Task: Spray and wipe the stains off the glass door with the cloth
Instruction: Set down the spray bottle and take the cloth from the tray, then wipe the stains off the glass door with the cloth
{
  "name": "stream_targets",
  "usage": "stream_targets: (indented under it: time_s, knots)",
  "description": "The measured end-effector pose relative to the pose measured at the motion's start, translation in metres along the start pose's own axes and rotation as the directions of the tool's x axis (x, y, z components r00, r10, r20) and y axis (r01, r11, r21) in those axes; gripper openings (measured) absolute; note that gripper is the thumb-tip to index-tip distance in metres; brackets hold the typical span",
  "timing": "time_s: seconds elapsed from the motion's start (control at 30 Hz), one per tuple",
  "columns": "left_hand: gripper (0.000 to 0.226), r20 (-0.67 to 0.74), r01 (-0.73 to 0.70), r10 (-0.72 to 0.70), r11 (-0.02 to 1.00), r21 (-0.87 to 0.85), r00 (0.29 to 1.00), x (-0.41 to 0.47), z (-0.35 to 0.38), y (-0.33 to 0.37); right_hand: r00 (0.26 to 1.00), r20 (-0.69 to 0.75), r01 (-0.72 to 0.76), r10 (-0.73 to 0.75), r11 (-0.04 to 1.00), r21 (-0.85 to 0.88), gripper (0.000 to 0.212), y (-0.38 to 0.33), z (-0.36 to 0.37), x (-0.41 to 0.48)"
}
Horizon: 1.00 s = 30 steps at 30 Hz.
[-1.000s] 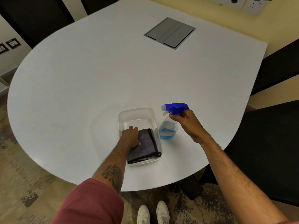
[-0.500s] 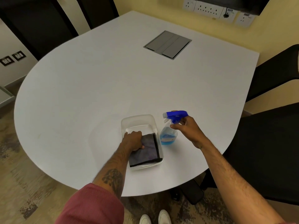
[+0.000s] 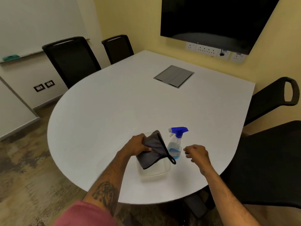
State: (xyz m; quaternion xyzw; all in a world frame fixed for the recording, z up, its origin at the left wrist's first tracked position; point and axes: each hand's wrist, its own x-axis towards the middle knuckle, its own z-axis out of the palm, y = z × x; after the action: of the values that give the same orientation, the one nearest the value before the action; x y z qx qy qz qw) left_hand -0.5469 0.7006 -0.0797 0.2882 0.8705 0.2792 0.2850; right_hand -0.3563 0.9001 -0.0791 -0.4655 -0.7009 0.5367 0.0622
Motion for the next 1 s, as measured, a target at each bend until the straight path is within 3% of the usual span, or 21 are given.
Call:
stream_targets:
  time_s: [0.13, 0.2, 0.27, 0.4, 0.5, 0.63, 0.77, 0.9, 1.0]
  knots:
    - [0.044, -0.058, 0.013, -0.030, 0.959, -0.284, 0.998, -0.038, -0.013, 0.007, 0.936, 0.349, 0.004, 0.050, 0.988, -0.153, 0.052, -0.018, 0.020, -0.031]
    - [0.047, -0.068, 0.021, -0.058, 0.890, -0.455, 0.996, -0.059, -0.017, 0.010, 0.895, 0.442, 0.025, 0.066, 0.980, -0.197, 0.068, -0.026, 0.031, -0.046]
    - [0.050, -0.072, 0.004, -0.055, 0.818, -0.575, 0.996, -0.078, -0.019, 0.014, 0.878, 0.478, 0.066, 0.002, 0.990, -0.127, 0.073, -0.031, 0.042, -0.056]
    - [0.060, -0.120, -0.061, -0.033, 0.712, -0.699, 0.992, -0.113, -0.023, 0.021, 0.838, 0.512, 0.056, -0.190, 0.963, 0.265, 0.072, -0.043, 0.057, -0.072]
    - [0.067, -0.140, -0.065, -0.047, 0.714, -0.697, 0.989, -0.140, -0.024, 0.023, 0.821, 0.488, 0.083, -0.295, 0.909, 0.409, 0.064, -0.049, 0.057, -0.081]
    - [0.061, -0.170, -0.041, -0.108, 0.722, -0.691, 0.980, -0.184, -0.023, 0.021, 0.760, 0.508, 0.169, -0.405, 0.878, 0.448, 0.057, -0.053, 0.055, -0.099]
    - [0.055, -0.266, -0.036, -0.233, 0.687, -0.726, 0.936, -0.240, -0.021, 0.016, 0.638, 0.586, 0.231, -0.500, 0.850, 0.474, 0.045, -0.063, 0.063, -0.132]
    - [0.054, -0.394, -0.099, -0.358, 0.622, -0.777, 0.846, -0.309, -0.019, 0.003, 0.486, 0.684, 0.271, -0.545, 0.837, 0.475, 0.039, -0.074, 0.089, -0.183]
    - [0.036, -0.500, -0.176, -0.447, 0.589, -0.789, 0.742, -0.368, -0.016, -0.006, 0.380, 0.745, 0.279, -0.549, 0.836, 0.473, 0.037, -0.082, 0.117, -0.233]
